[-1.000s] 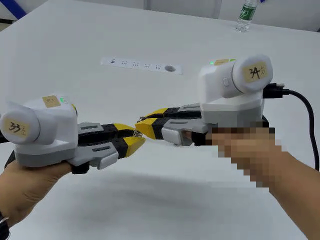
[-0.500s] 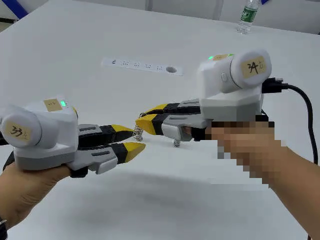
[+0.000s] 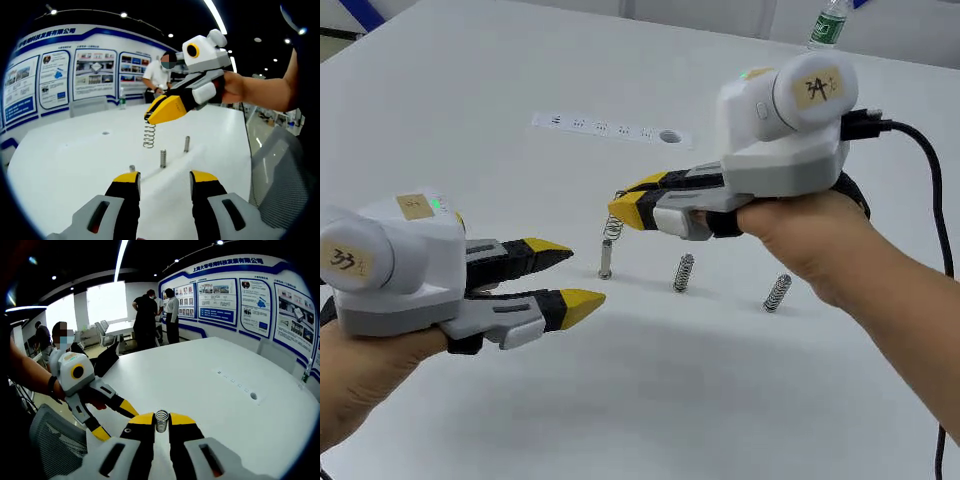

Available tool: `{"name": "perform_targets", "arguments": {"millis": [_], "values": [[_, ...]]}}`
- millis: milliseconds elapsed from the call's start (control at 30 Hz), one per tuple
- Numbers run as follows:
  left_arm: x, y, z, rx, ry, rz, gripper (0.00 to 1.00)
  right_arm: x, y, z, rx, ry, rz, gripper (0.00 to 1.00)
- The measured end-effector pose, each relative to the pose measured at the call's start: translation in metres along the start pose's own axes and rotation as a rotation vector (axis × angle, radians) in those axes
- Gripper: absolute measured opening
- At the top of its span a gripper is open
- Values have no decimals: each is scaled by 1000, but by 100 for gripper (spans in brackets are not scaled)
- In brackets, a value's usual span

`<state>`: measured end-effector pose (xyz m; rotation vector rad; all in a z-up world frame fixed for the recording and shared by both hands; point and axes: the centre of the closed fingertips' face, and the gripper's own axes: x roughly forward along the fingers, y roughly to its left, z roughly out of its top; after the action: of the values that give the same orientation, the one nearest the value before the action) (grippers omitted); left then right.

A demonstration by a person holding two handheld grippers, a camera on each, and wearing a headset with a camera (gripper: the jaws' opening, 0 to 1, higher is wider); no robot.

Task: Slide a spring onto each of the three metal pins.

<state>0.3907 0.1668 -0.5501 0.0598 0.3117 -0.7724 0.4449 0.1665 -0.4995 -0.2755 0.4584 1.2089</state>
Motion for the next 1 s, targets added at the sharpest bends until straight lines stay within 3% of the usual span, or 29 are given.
{"name": "perform_targets", "arguments": {"millis": [267,500,1000], "values": [[-2,0,-7,6,21,6,50,22,-19,-5,2,46,-14,12],[-6,3,-10,-7,24,19,55,48,-40,-24,0,105,-21,12],[-6,6,-12,-19,25,24,59,59,-42,-41,16,144,-20,12]]}}
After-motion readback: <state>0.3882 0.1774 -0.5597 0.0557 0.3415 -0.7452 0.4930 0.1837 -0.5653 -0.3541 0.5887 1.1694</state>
